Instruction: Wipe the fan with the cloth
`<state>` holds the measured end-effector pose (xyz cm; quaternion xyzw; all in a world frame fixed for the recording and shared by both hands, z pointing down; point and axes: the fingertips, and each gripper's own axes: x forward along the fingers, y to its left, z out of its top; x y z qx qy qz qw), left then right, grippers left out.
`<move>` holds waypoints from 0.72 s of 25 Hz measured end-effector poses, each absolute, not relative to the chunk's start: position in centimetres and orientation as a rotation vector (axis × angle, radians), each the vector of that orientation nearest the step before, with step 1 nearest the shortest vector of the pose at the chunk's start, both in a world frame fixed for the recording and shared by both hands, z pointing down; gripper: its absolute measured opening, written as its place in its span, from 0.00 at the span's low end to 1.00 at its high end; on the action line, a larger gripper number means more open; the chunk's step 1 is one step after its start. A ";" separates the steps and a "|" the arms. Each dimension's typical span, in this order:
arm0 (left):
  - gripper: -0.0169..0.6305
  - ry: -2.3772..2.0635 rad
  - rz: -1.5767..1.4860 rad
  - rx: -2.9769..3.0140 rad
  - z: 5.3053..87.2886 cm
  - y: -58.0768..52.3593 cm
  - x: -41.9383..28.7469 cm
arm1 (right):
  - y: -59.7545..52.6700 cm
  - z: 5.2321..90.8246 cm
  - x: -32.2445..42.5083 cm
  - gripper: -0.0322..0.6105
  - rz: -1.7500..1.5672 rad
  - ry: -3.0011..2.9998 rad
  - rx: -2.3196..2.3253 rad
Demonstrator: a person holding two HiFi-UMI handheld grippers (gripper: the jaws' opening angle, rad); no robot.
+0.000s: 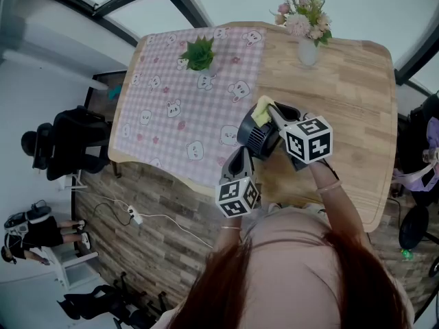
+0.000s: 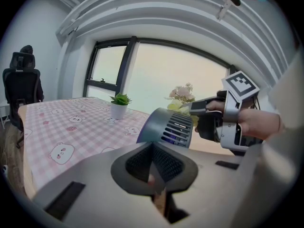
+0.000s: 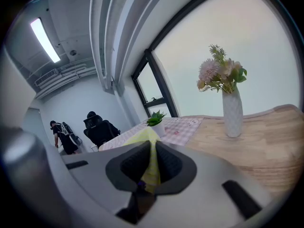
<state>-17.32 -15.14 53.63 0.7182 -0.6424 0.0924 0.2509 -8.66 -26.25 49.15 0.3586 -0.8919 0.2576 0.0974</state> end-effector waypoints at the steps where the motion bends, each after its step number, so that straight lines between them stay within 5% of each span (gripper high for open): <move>1: 0.05 -1.750 0.249 1.953 53.6 -15.2 -17.3 | -26.4 49.2 -8.6 0.10 0.773 -2.640 1.066; 18: 0.05 -1.754 0.242 1.948 53.7 -15.1 -17.4 | -27.9 51.2 -7.6 0.10 0.980 -2.612 1.119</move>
